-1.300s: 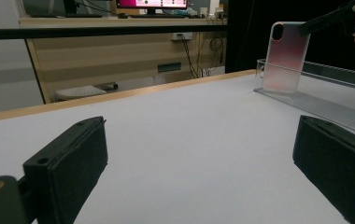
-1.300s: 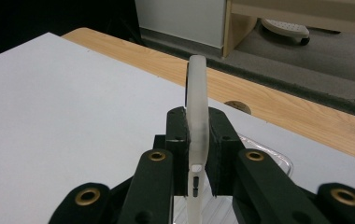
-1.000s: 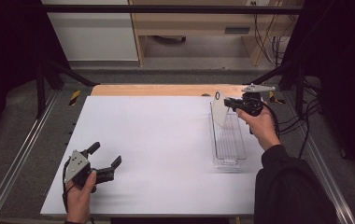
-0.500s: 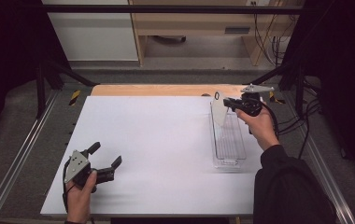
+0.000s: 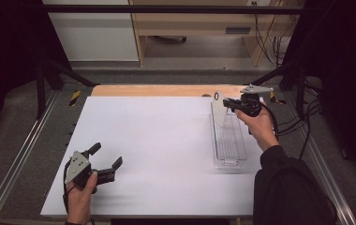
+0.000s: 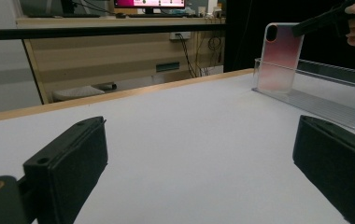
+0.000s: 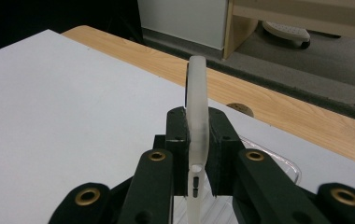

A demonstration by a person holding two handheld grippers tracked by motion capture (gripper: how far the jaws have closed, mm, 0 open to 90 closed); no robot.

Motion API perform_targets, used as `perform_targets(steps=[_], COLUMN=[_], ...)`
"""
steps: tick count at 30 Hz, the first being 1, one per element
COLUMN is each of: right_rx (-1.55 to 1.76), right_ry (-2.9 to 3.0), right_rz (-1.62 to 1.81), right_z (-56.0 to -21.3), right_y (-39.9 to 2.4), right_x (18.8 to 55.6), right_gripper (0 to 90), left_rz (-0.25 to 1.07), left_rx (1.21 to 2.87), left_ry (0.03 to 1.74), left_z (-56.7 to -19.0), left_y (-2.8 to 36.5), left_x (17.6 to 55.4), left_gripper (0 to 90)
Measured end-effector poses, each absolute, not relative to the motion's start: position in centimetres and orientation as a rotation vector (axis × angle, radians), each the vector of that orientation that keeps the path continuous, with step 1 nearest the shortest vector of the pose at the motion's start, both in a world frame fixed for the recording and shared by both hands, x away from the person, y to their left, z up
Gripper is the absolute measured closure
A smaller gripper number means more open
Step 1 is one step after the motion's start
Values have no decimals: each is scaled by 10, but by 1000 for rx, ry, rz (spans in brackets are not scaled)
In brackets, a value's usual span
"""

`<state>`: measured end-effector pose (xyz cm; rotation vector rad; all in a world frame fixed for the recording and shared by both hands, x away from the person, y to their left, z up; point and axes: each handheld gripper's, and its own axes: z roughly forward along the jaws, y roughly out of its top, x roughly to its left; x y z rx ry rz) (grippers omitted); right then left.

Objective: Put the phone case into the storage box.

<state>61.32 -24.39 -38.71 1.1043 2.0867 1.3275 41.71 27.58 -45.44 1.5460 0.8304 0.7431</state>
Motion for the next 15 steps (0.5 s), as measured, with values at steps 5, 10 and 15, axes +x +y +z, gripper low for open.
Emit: perform_targets(steps=[5,10,15], right_rx=[1099,1101,1106], right_ry=[2087,2082,2078], right_rz=[1318,1303,1283], right_z=[-387,-387,-388], right_y=[-243,-243,-240], right_x=[614,614,612], right_gripper=[809,802,746], left_rz=[744,745,744], left_rx=[1550,1551,1549], left_ry=[827,827,828], left_z=[-454,-454,-454], left_y=[275,275,275], left_x=[417,417,417], left_gripper=[29,29,29])
